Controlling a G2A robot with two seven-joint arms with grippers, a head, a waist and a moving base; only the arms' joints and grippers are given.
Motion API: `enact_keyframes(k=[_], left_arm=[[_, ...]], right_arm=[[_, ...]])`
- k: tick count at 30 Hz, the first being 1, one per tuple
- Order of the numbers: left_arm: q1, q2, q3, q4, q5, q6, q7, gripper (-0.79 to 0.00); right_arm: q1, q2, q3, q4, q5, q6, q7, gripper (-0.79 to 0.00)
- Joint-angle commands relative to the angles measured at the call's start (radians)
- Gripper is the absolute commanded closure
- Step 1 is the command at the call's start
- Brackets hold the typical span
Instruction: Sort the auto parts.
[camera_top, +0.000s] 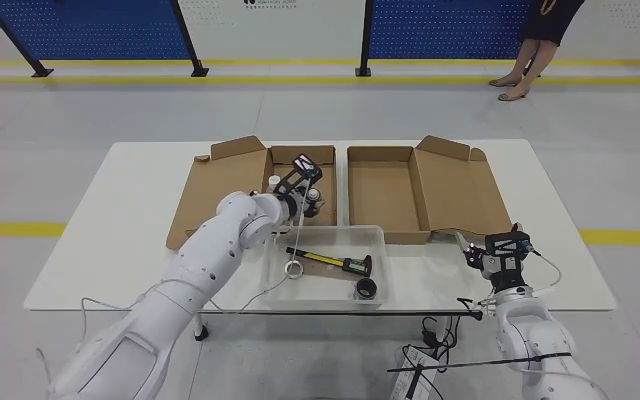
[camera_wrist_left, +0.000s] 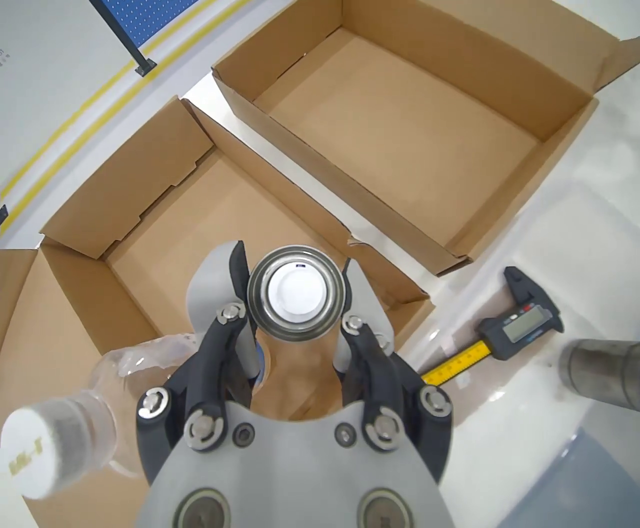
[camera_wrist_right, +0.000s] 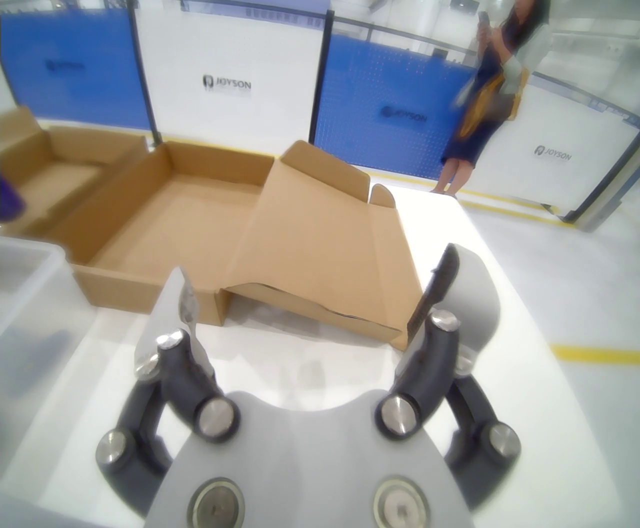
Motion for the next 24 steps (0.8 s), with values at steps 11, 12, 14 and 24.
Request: enact_keyframes(k=[11,12,14,24], left_arm=[[-0.034,-0.035,0.019,0.115,-0.039,-0.017,0.0,0.0],[-0.038,-0.038,0.022,0.123,-0.033,-0.019,0.001,0.0],[-0.038,-0.042,0.019,0.132,-0.048,-0.017,0.002,-0.037],[-0.046,-0.056,0.018,0.162,-0.04,-0.019,0.0,-0.332]], right_arm=[[0.0,0.0,0.0,0.0,0.0,0.0,0.0,-0.785],[0.0,0.0,0.0,0.0,0.0,0.0,0.0,-0.785],[0.0,0.0,0.0,0.0,0.0,0.0,0.0,-0.785],[0.0,0.0,0.0,0.0,0.0,0.0,0.0,-0.785]])
